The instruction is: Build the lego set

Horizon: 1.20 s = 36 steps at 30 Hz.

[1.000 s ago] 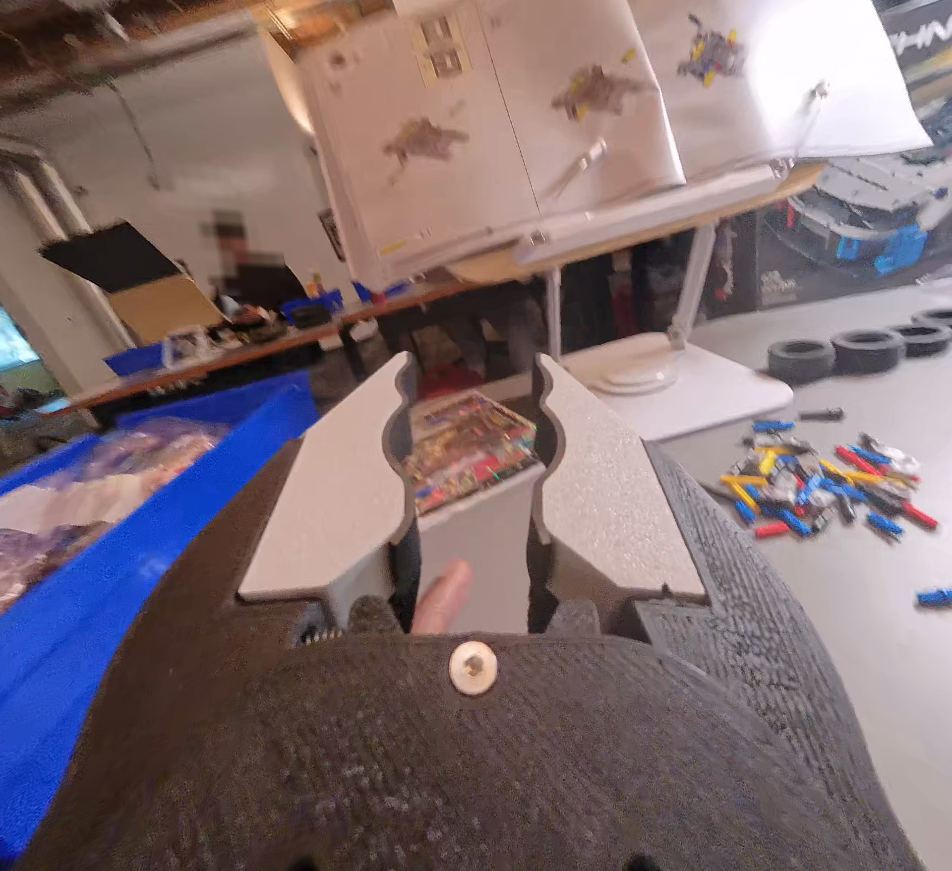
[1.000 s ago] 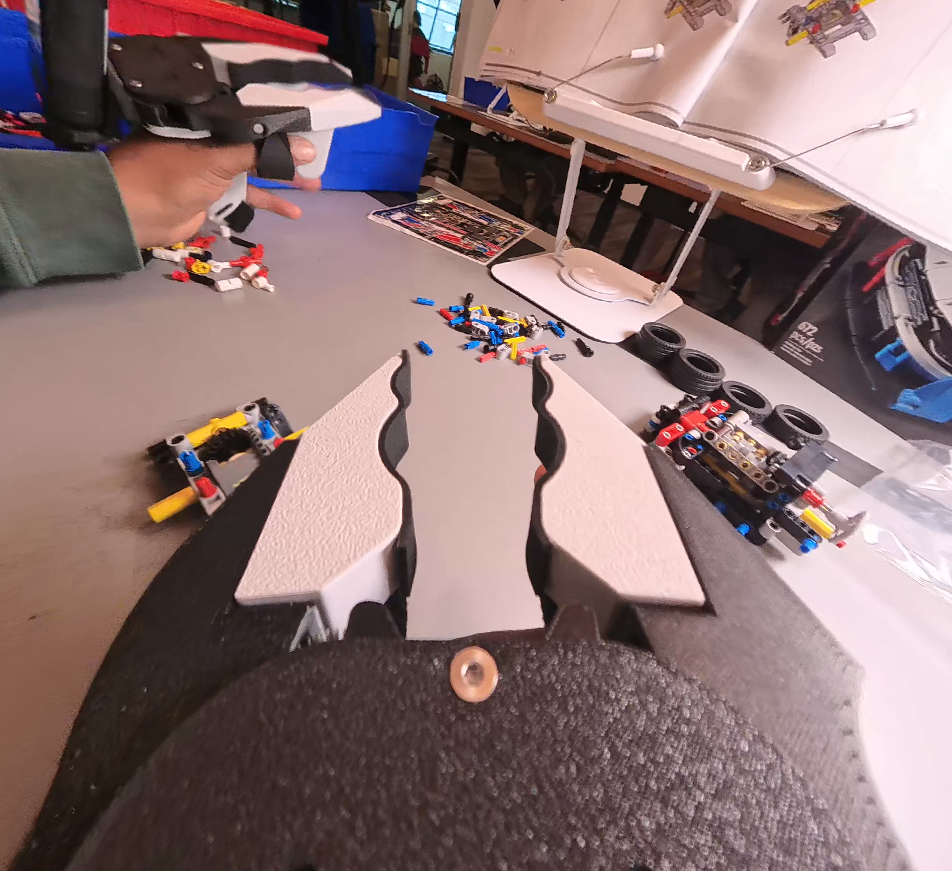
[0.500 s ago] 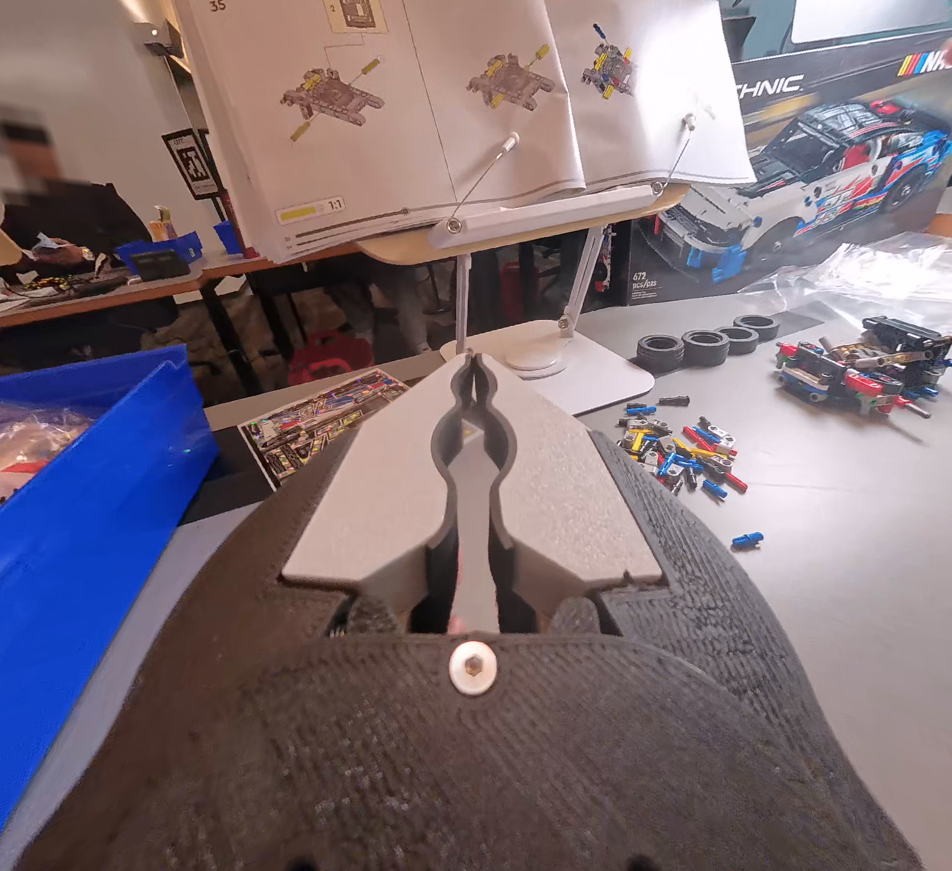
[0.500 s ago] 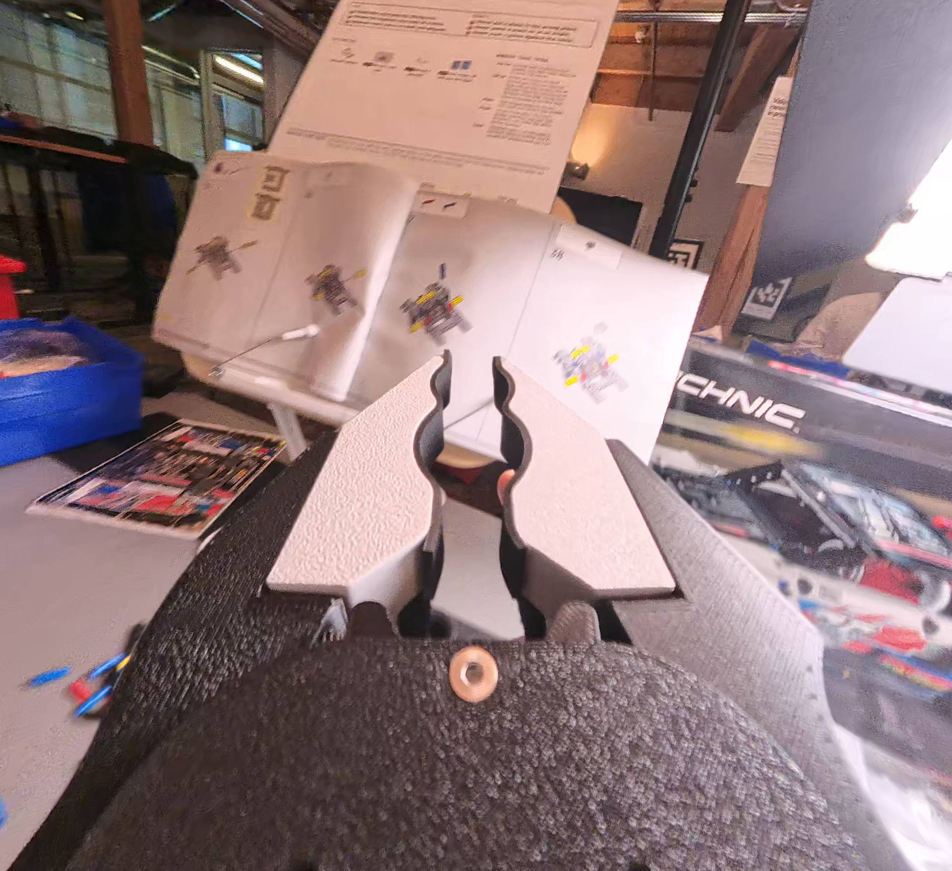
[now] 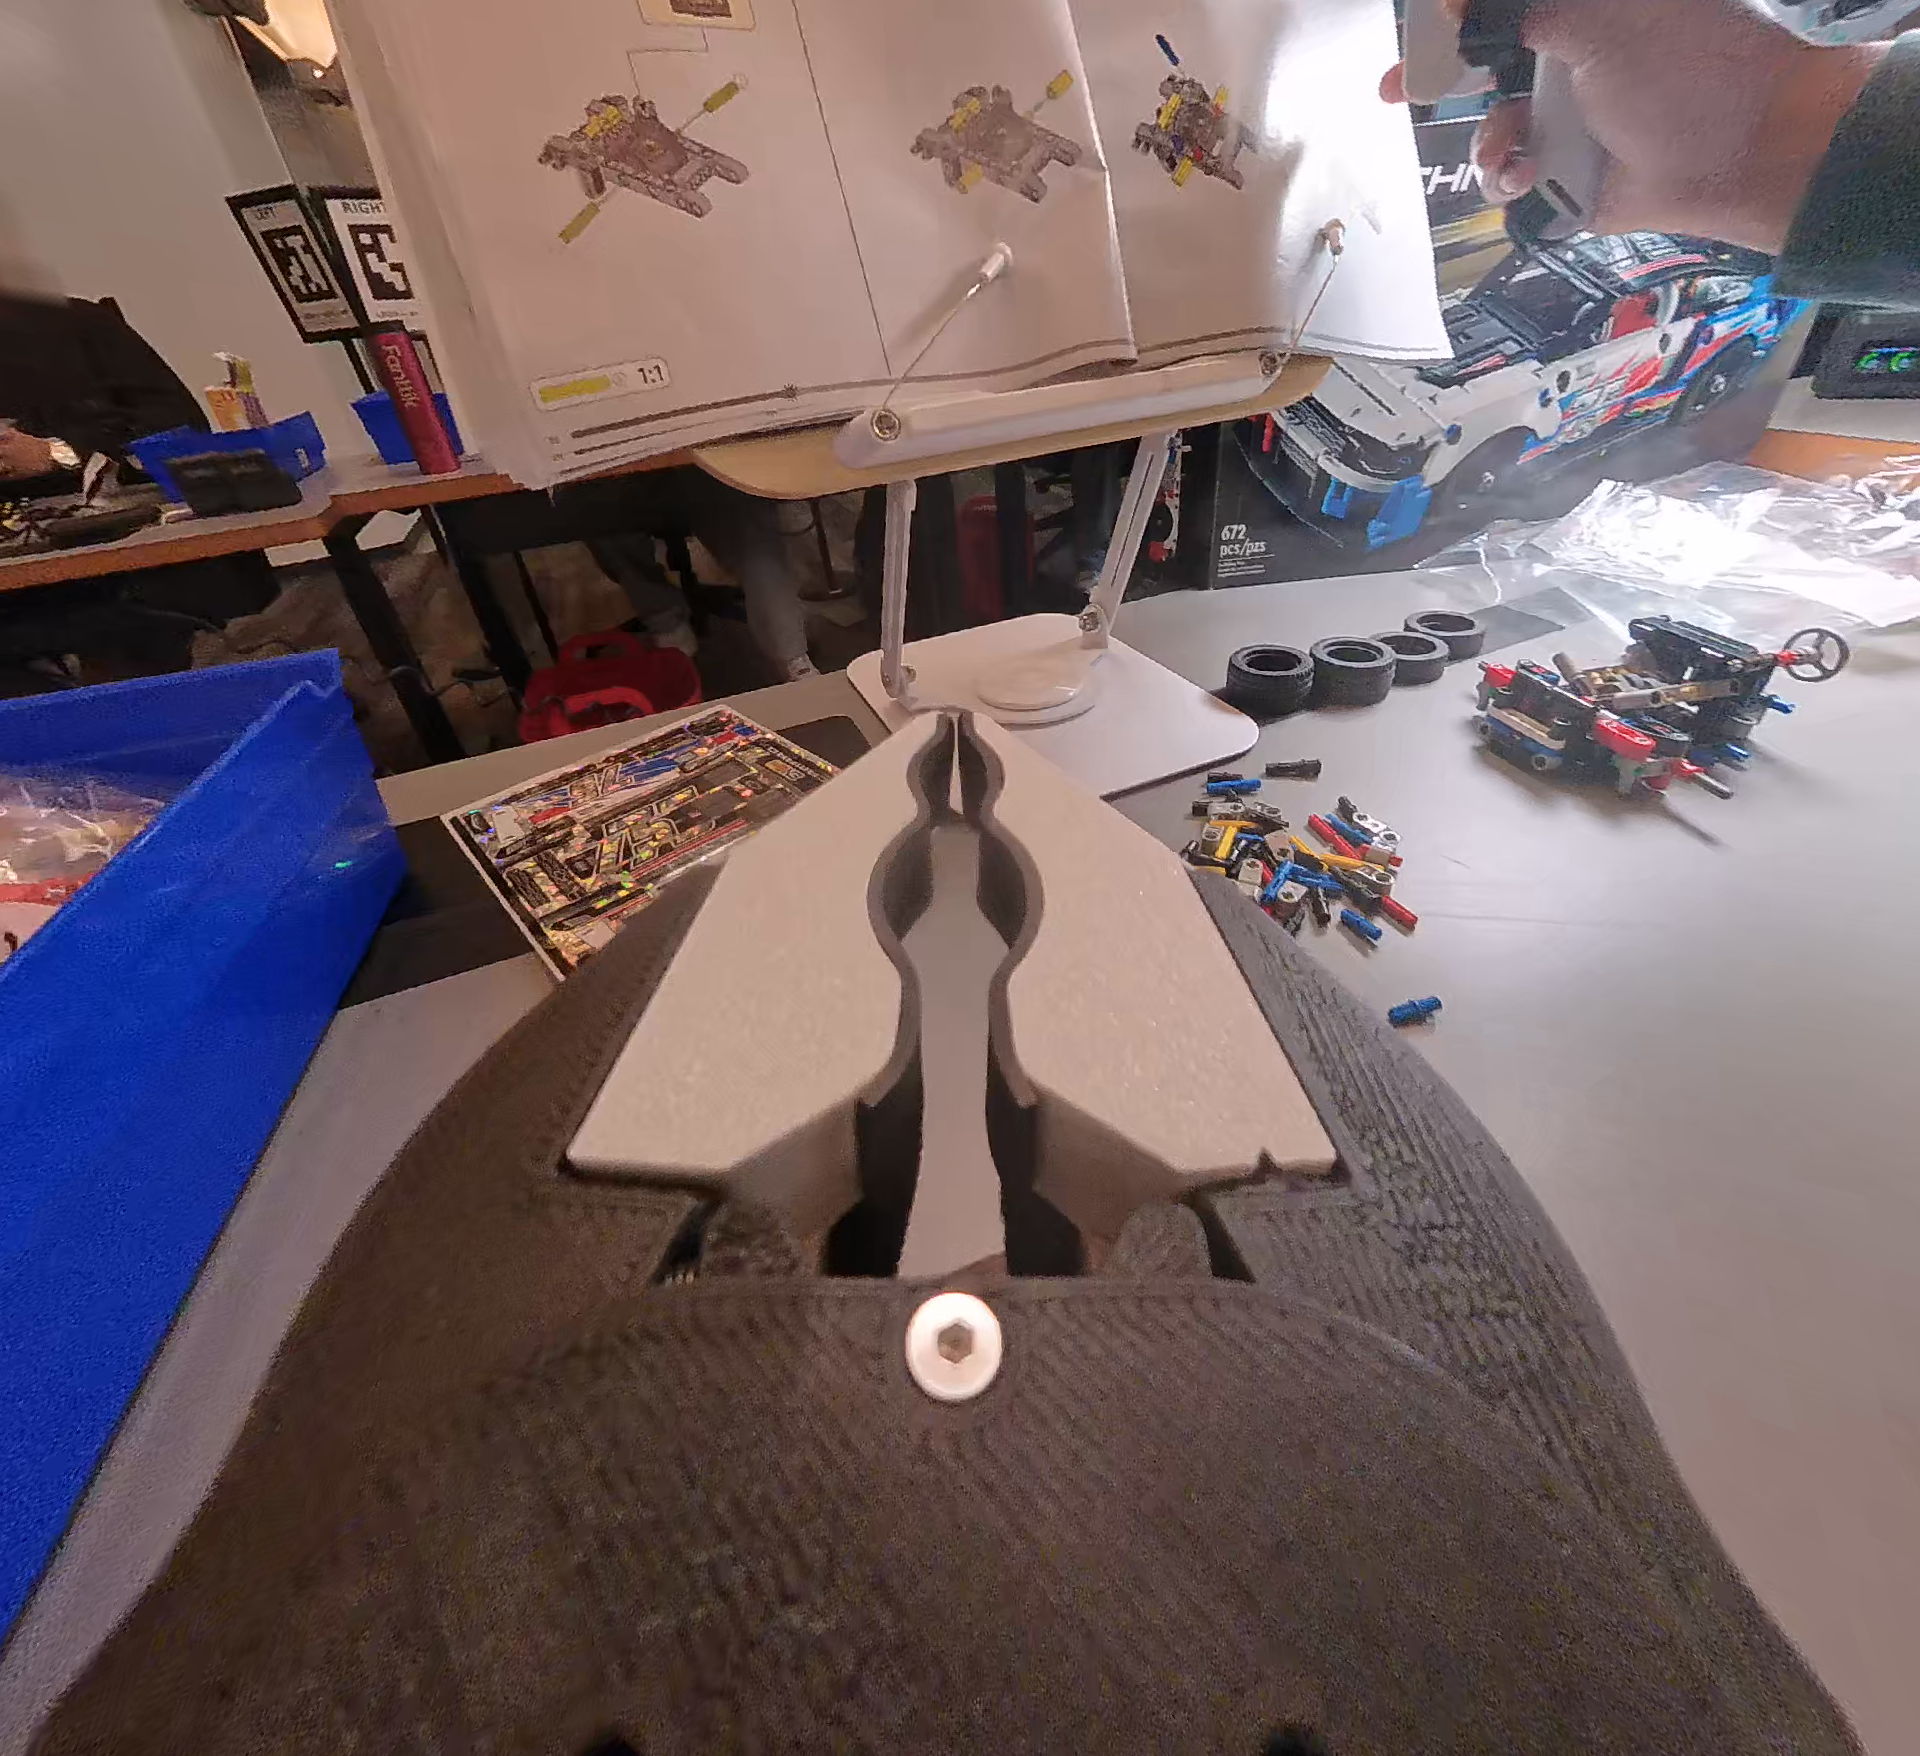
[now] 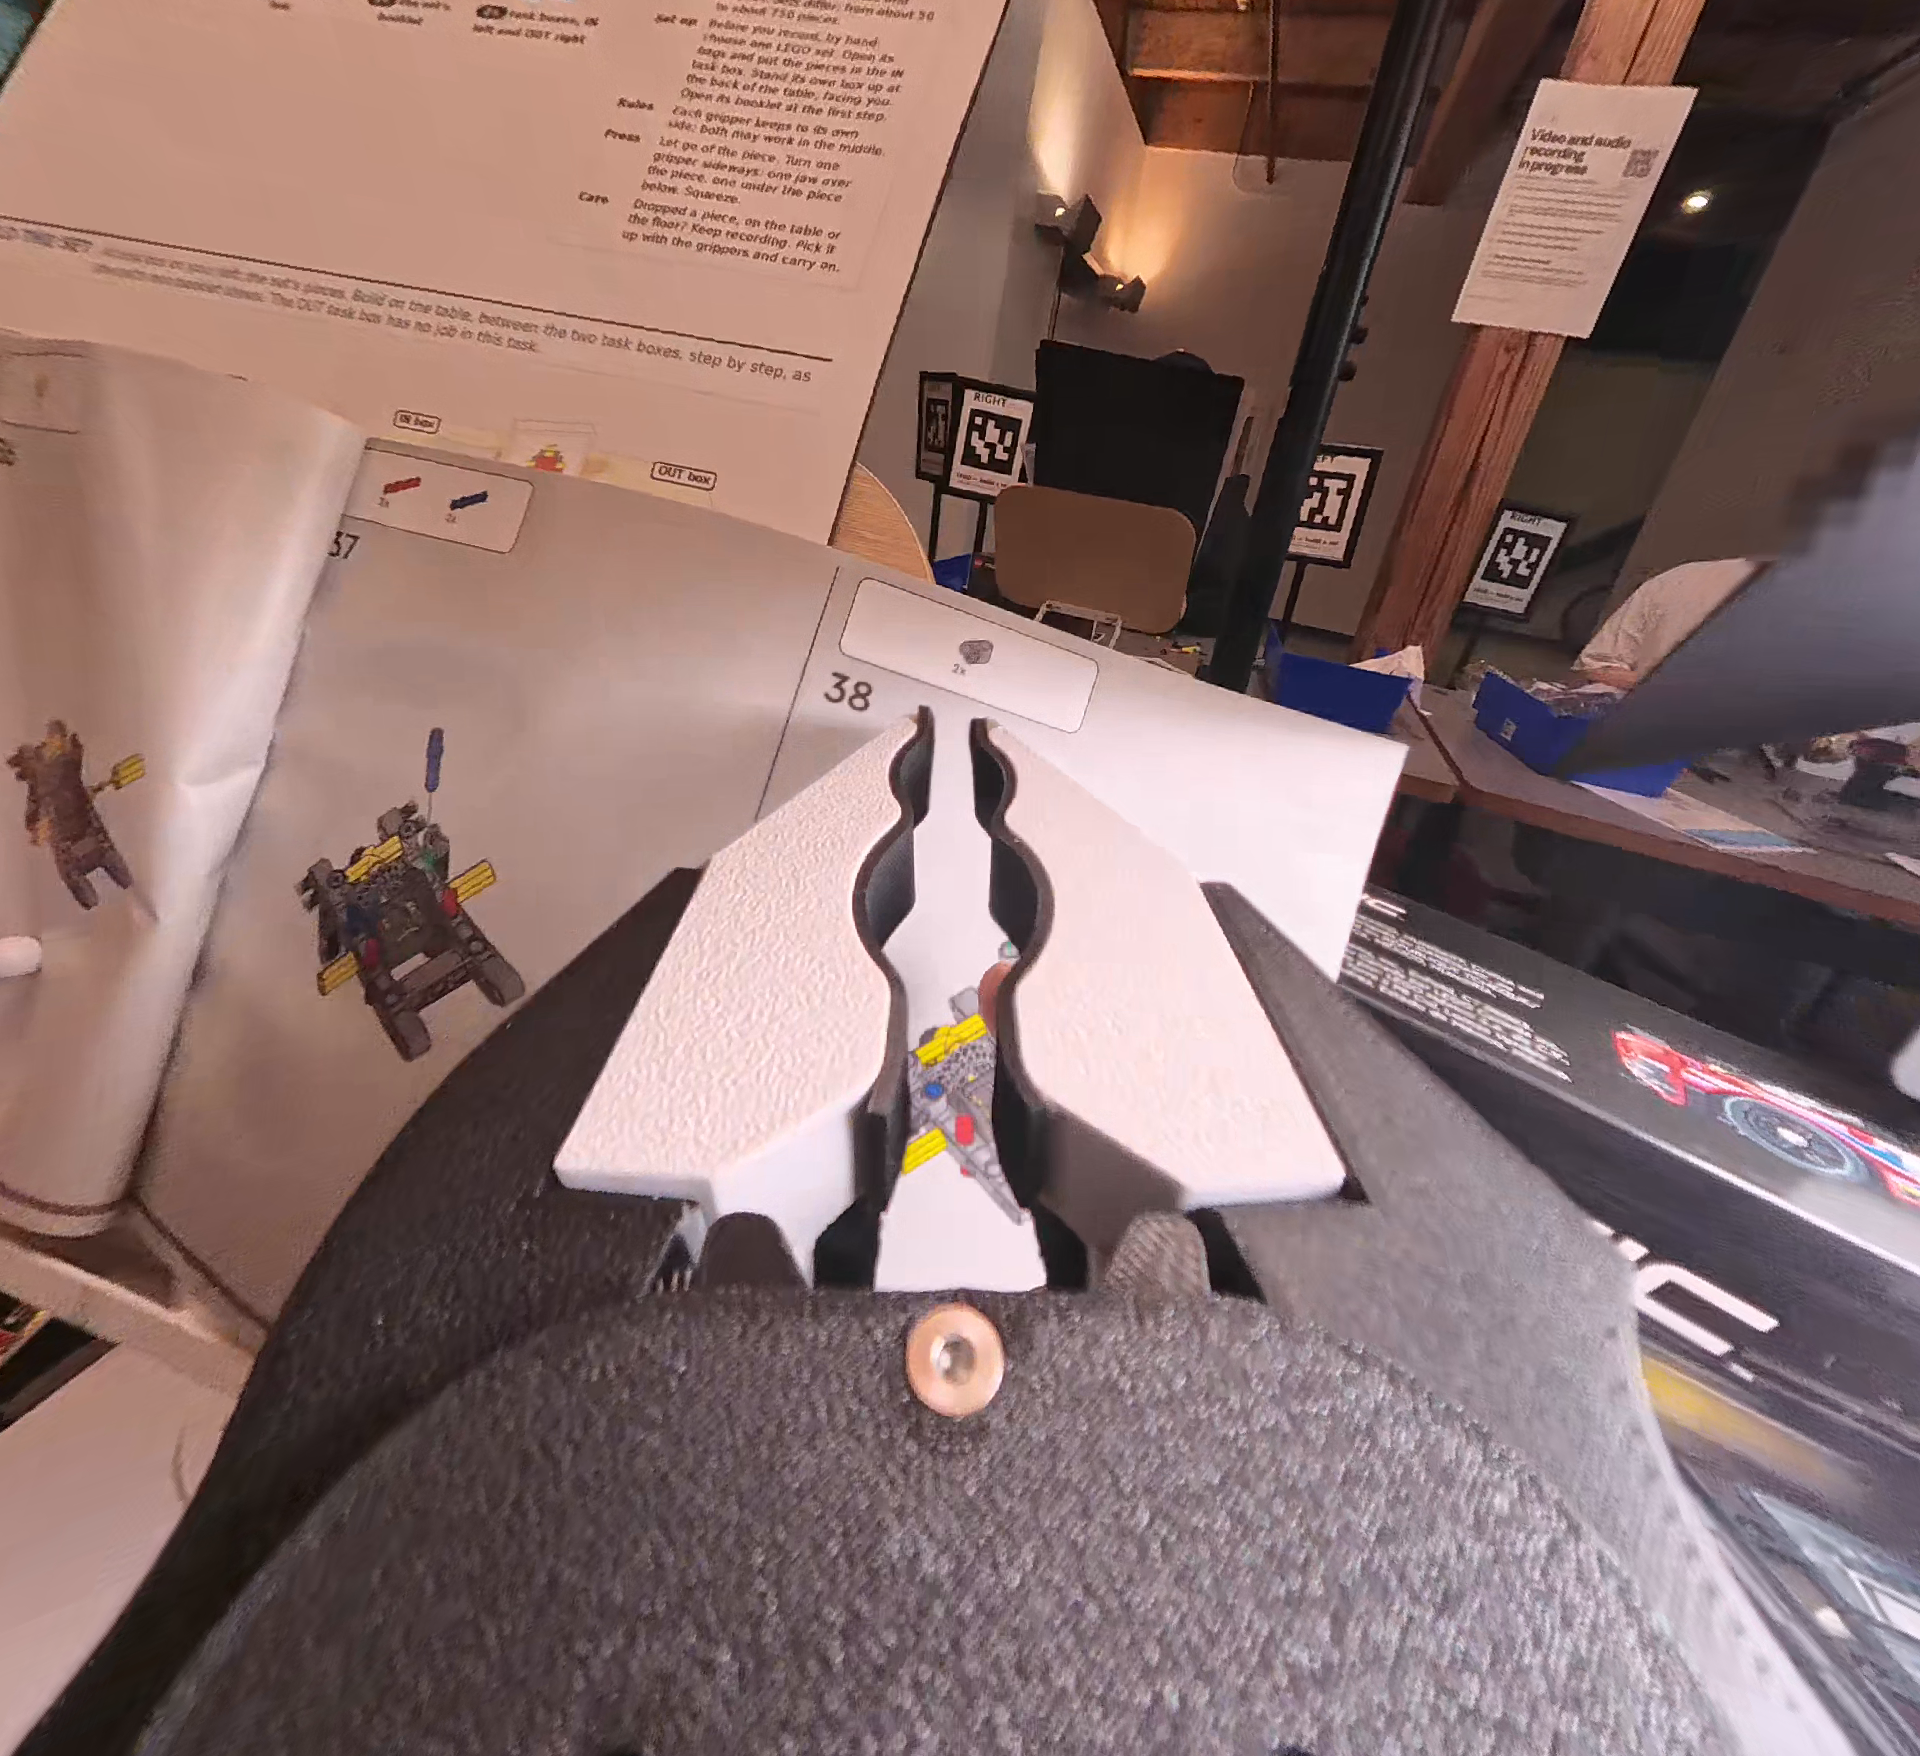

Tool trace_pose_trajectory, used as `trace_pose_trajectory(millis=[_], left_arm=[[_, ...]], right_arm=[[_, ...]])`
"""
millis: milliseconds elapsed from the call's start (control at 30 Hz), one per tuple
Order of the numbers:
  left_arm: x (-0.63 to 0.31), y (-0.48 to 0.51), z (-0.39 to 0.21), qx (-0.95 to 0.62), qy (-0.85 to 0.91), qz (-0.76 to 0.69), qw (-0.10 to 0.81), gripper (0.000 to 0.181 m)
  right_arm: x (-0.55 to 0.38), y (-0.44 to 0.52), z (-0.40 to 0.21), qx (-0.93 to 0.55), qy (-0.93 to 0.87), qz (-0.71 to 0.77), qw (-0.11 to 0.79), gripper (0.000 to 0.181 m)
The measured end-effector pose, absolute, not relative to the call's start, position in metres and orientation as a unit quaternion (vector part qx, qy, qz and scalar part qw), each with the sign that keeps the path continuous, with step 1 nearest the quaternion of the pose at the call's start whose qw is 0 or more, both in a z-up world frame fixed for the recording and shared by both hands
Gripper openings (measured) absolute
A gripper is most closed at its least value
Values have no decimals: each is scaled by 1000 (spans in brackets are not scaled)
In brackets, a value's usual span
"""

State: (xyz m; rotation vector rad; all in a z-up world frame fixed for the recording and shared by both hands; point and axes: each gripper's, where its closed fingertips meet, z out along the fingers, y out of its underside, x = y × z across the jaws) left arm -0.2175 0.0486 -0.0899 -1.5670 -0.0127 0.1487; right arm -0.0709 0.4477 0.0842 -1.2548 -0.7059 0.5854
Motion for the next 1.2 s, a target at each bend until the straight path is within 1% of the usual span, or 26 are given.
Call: trace_pose_trajectory(millis=[233, 400, 467, 567, 767, 833, 867, 933, 1000, 1033, 1133, 1200], left_arm=[[-209, 27, -98, -707, 3, 80, 702, 8], [-195, 19, -104, -716, 5, 53, 696, 9], [-189, 18, -105, -715, 6, 45, 697, 9], [-182, 19, -110, -719, 13, 39, 693, 9], [-170, 22, -118, -728, 46, 43, 683, 9], [-169, 23, -121, -730, 52, 44, 680, 9], [-168, 23, -123, -731, 54, 43, 679, 9], [-166, 23, -124, -732, 58, 39, 677, 9], [-164, 23, -124, -732, 63, 38, 677, 9], [-164, 23, -125, -732, 64, 37, 677, 9], [-161, 24, -128, -734, 62, 21, 676, 9], [-158, 25, -129, -735, 65, 12, 675, 9]], right_arm=[[-58, 460, 78, -560, -327, 262, 715, 5], [-36, 458, 52, -562, -336, 250, 714, 8], [-26, 457, 38, -568, -337, 233, 714, 11], [-15, 458, 13, -583, -335, 223, 706, 24], [-5, 462, -28, -622, -315, 281, 660, 68], [-8, 462, -40, -636, -312, 323, 627, 83], [-9, 463, -45, -645, -308, 338, 613, 87], [2, 463, -43, -651, -278, 320, 630, 85], [13, 445, -32, -626, -235, 314, 674, 71], [10, 431, -35, -627, -228, 330, 668, 69], [-31, 386, -56, -632, -270, 425, 590, 69], [-56, 372, -66, -632, -306, 464, 540, 72]])
